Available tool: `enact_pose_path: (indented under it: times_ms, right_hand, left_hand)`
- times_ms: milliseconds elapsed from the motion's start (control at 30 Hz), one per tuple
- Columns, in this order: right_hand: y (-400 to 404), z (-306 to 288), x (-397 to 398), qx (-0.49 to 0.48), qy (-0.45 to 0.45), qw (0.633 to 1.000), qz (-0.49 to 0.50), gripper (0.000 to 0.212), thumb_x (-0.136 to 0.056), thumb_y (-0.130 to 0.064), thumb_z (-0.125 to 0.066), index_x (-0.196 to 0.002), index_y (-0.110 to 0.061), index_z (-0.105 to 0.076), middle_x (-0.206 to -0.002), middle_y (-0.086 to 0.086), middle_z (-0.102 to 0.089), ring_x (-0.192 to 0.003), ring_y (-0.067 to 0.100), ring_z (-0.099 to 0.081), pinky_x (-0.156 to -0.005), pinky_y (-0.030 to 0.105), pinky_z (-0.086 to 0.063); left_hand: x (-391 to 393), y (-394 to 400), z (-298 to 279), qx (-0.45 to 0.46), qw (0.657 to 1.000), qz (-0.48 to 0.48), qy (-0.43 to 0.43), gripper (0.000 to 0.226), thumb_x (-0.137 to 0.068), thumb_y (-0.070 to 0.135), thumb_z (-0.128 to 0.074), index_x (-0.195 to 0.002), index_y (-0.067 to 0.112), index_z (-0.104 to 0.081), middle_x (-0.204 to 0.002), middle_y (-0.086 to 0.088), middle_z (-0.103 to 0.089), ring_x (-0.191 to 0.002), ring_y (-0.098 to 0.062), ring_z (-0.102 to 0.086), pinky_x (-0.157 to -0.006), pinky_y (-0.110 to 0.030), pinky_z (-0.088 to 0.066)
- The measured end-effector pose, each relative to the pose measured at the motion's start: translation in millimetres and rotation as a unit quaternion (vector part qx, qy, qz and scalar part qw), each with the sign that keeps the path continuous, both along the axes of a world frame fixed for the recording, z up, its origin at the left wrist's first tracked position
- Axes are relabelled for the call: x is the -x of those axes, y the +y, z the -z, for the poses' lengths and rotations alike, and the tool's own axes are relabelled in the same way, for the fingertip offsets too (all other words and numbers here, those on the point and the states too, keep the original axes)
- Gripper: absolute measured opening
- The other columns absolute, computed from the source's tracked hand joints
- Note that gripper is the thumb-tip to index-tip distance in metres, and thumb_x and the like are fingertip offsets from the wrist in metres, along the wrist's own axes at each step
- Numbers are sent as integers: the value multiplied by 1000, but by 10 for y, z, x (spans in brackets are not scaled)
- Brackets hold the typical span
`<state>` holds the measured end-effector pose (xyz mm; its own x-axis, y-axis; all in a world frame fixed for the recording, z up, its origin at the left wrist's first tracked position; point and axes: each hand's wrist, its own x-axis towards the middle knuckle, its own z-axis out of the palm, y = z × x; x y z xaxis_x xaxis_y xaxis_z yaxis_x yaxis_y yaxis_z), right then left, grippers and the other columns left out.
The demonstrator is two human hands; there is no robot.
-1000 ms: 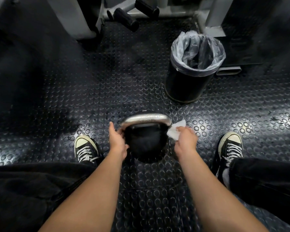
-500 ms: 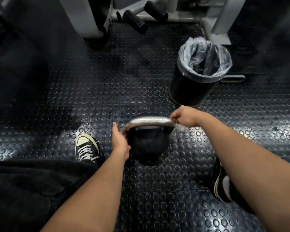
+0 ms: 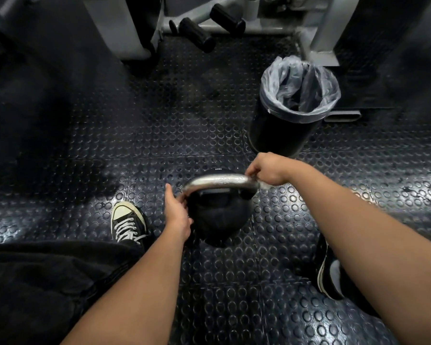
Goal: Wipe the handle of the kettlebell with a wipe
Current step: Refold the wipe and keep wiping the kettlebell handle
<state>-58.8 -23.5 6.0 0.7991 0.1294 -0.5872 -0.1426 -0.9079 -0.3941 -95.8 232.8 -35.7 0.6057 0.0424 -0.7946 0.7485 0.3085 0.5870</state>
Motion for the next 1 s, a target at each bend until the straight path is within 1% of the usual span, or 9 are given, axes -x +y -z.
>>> enact_pose_path:
  times_ms: [67,133,200,333,467,567,733,867,1000]
  right_hand:
    - [-100,2,71,-19,2,999,32,54,-82,4,-52,-108,-37,-76,-95,-15,-69,-91,9,-62,-76,25,-49]
    - [-142,31,140,-25,3,998,53,53,-80,1,-57,-110,-39,-75,-97,-12,-70,-92,11,-63,-81,31,-54]
    - [-96,59,150,-22,-3,999,43,55,-81,2,-52,-110,-39,-75,-100,-10,-71,-96,14,-63,-87,35,-55]
    - [-49,-23,95,-29,-11,998,50,56,-81,5,-47,-103,-37,-77,-87,-14,-72,-90,12,-66,-82,30,-56]
    - [-157,-1,164,-21,9,998,63,52,-80,1,-54,-103,-41,-76,-98,-11,-72,-92,11,-63,-85,34,-56]
    - [-74,40,166,-22,6,998,57,56,-80,3,-51,-108,-38,-76,-101,-9,-74,-94,12,-64,-81,30,-54]
    - [-119,-74,237,-84,10,988,127,51,-83,5,-55,-99,-39,-77,-84,-7,-76,-83,12,-71,-77,31,-60]
    - [-70,-45,280,-74,24,988,131,56,-77,9,-54,-110,-31,-76,-82,-5,-76,-83,18,-73,-81,39,-61]
    - [-59,-111,259,-68,-6,989,130,52,-82,5,-52,-107,-34,-76,-84,-5,-76,-80,14,-72,-75,32,-61]
  left_hand:
    - [5,-1,17,5,1000,6,2,80,-99,72,-28,-142,11,-57,-137,-13,-63,-125,-29,-60,-77,-38,-53]
    - [4,4,39,0,1000,8,-1,80,-99,73,-28,-142,11,-57,-137,-14,-64,-127,-30,-59,-92,-44,-54]
    - [6,6,48,-7,1000,10,-7,80,-99,73,-27,-140,11,-58,-137,-13,-64,-129,-31,-59,-106,-48,-47]
    - [4,0,58,-6,1000,1,-12,80,-99,73,-28,-140,11,-59,-137,-13,-64,-129,-29,-58,-110,-49,-41]
    - [10,0,47,-3,1000,-3,-11,78,-99,72,-29,-138,11,-61,-133,-12,-65,-125,-28,-59,-107,-49,-45]
    - [7,5,57,-3,1000,-3,-10,78,-100,71,-29,-138,11,-61,-134,-12,-64,-125,-28,-59,-102,-46,-46]
    - [15,-10,46,-7,1000,7,-10,77,-101,69,-26,-138,11,-60,-133,-13,-65,-127,-28,-58,-93,-39,-45]
    - [24,6,82,9,1000,-4,-16,78,-99,72,-28,-135,11,-61,-132,-13,-66,-124,-29,-60,-110,-52,-43]
    - [20,3,76,11,1000,-3,-11,79,-100,72,-28,-138,10,-59,-134,-13,-64,-128,-29,-57,-115,-55,-38]
